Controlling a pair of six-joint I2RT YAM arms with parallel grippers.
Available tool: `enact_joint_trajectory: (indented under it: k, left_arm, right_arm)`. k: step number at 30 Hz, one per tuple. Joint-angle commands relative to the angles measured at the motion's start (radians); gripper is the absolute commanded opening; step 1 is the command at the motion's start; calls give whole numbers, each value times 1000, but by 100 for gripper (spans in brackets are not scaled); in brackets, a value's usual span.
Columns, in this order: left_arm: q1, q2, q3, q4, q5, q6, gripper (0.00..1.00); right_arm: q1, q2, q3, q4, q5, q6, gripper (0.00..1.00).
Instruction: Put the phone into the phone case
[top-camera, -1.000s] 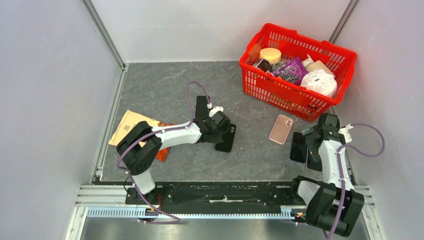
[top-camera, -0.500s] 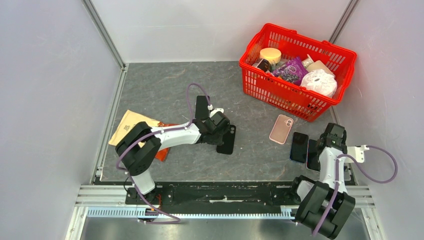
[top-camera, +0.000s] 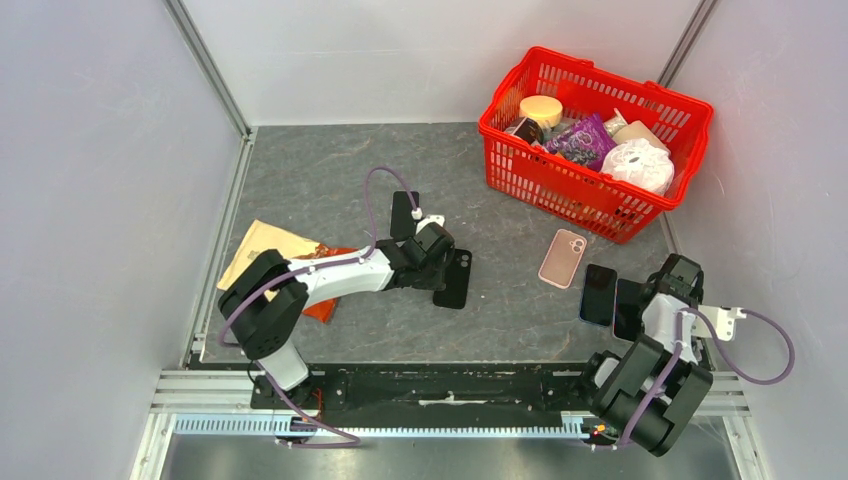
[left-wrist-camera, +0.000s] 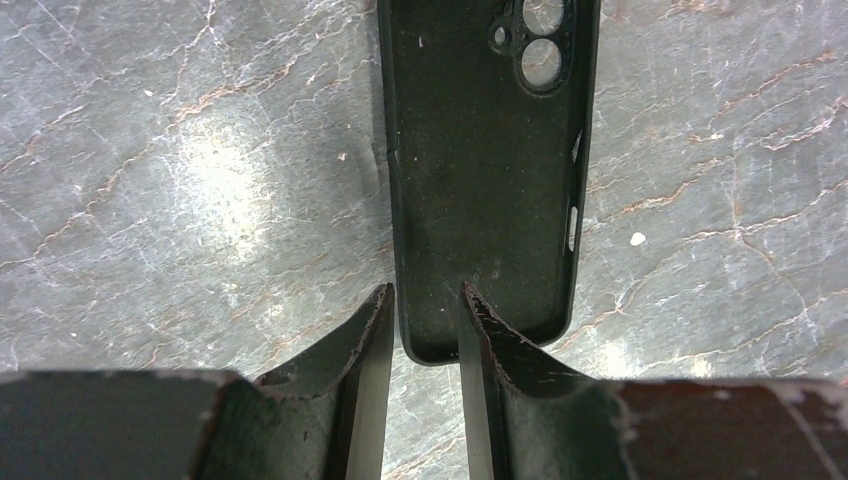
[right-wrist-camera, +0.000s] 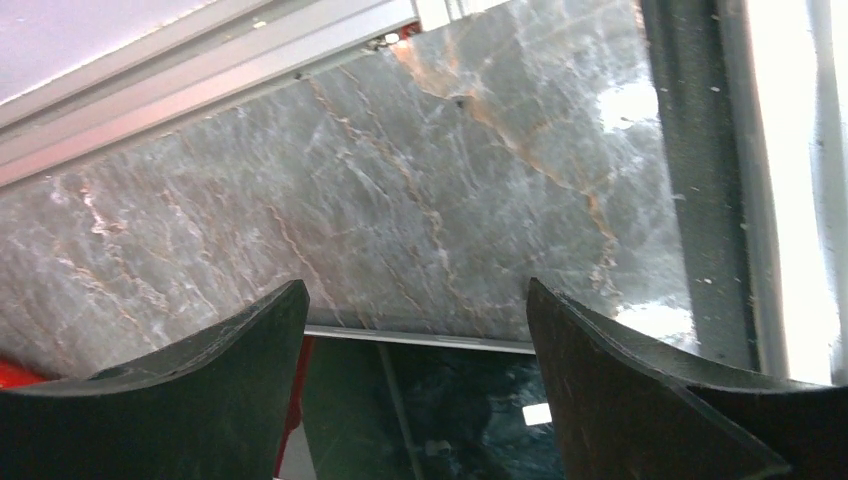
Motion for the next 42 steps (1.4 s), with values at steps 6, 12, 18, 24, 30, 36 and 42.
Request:
enact_joint_trajectory:
  k: [6, 12, 18, 24, 30, 36, 42]
  left_arm:
    - [0, -70, -6, 32, -10, -25, 36]
    - [0, -76, 5, 34, -17, -33, 36]
    - [0, -66, 27, 37, -9, -41, 36]
    - [0, -50, 51, 42, 5, -39, 36]
    - [0, -31, 66, 49, 35, -39, 36]
    - [-2, -10, 77, 62, 76, -34, 37]
    - [-33, 37, 143, 65, 121, 3, 51]
  right_arm:
    - [-12, 102, -22, 111, -286, -25, 88]
    - [-7, 91, -43, 94, -402, -31, 88]
    - [12, 52, -64, 51, -470, -20, 89]
    - [91, 0, -88, 17, -474, 34, 89]
    - [230, -43, -143, 8, -470, 118, 90]
    - [405, -75, -159, -10, -408, 201, 90]
    - [473, -126, -140, -58, -409, 197, 90]
